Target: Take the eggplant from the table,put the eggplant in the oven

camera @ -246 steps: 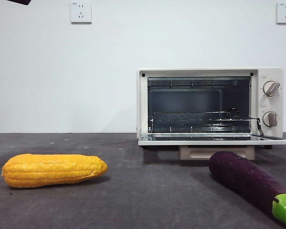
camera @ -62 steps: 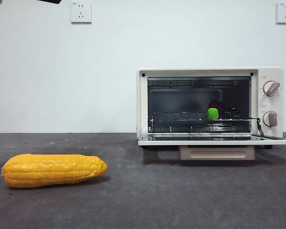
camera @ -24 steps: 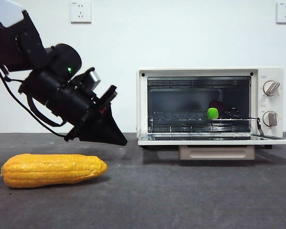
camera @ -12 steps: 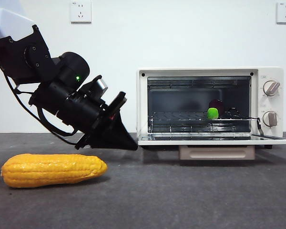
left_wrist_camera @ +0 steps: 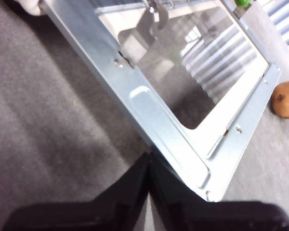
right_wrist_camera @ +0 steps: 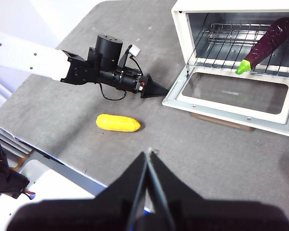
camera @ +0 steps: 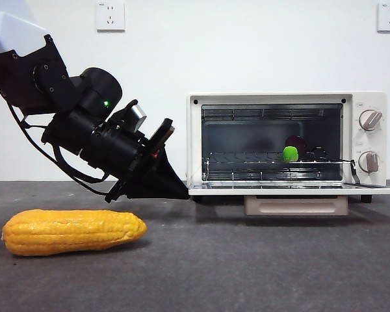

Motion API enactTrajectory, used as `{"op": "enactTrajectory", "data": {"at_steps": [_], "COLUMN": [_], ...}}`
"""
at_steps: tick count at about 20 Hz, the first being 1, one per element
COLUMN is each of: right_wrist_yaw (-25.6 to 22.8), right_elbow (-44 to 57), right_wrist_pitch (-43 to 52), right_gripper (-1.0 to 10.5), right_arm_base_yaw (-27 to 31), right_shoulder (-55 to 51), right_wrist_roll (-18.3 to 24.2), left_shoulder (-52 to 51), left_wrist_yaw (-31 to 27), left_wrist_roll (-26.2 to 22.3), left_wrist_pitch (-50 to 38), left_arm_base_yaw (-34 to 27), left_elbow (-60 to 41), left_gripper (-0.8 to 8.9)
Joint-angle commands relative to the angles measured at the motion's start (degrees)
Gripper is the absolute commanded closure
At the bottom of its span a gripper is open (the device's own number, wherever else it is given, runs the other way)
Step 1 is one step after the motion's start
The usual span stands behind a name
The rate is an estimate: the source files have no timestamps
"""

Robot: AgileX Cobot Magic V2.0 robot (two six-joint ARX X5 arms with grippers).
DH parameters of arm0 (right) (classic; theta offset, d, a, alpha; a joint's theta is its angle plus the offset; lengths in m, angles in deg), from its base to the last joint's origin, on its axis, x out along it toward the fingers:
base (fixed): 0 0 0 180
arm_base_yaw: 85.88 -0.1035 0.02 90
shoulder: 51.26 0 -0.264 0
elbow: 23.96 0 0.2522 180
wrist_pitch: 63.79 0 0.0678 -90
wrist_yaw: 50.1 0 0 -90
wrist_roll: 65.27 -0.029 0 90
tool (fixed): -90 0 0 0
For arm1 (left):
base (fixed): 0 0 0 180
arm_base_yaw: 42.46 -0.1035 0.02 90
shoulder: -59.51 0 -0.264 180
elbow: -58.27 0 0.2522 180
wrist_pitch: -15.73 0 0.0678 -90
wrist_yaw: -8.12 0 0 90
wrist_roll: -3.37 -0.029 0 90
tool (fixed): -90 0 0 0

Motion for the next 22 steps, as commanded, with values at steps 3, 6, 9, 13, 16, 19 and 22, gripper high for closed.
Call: {"op": "enactTrajectory", "data": {"at_steps": [3, 6, 9, 13, 16, 19, 22], "right_wrist_yaw": [0.17, 0.17, 0.15, 0.00, 0.00, 0.00, 0.00], "right_elbow": [-0.07, -0.07, -0.07, -0.07, -0.07, -0.07, -0.07], "right_wrist_pitch": [-1.29, -1.29, -1.27, -1.29, -1.27, -1.29, -1.29], "right_gripper": [9.6, 9.6, 9.6, 9.6, 9.6, 9.6, 9.6], "right_arm_base_yaw": [-0.07, -0.07, -0.07, -0.07, -0.07, -0.07, -0.07], "right_shoulder": [-0.17, -0.17, -0.15, -0.15, -0.15, -0.15, -0.15], "right_wrist_roll": [0.61, 0.61, 0.63, 0.63, 0.63, 0.63, 0.66], "left_shoulder": [0.79, 0.79, 0.79, 0.79, 0.79, 0.79, 0.79], "left_wrist_yaw": [1.38, 1.36, 1.38, 1.38, 1.40, 2.23, -3.93], "left_wrist_roll": [4.04, 5.42, 5.99, 9.16, 10.82, 9.25, 4.09], "left_wrist_pitch": [-5.51, -7.21, -7.98, -12.07, -13.75, -11.45, -3.98], "left_arm_base_yaw": [0.00, -0.48, -1.11, -2.36, -3.04, -3.06, -3.04], "left_elbow": [-0.20, -0.20, -0.20, -0.11, 1.01, 2.43, 2.43], "left_gripper": [8.21, 8.21, 8.21, 8.21, 8.21, 8.21, 8.21]}}
